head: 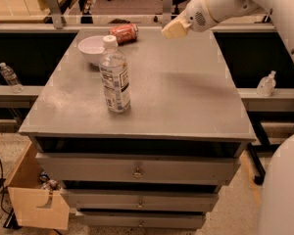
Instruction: Move coke can near blue plastic bottle
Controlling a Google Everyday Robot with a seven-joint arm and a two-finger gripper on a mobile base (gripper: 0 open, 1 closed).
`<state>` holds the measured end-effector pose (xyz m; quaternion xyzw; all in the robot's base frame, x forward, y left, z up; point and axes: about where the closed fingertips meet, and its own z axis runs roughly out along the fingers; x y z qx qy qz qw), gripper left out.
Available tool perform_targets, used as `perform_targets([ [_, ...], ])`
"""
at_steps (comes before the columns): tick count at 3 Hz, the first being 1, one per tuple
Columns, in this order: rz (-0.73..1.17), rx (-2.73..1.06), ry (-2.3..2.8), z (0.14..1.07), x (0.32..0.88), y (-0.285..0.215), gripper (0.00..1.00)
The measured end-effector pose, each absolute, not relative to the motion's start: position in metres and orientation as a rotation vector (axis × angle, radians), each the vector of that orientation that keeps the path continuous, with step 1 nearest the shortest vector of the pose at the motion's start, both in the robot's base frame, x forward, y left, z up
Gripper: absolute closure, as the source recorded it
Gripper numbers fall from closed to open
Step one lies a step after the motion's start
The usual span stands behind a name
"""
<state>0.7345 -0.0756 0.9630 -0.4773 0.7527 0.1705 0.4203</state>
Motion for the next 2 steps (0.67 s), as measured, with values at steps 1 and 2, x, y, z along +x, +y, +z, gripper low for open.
perform_targets([
  [1, 0.432, -1.2, 1.887, 0.9606, 0.735, -0.073, 0.12],
  [2, 0.436, -1.203, 1.888, 0.9584, 0.7355, -0.0706, 0.0],
])
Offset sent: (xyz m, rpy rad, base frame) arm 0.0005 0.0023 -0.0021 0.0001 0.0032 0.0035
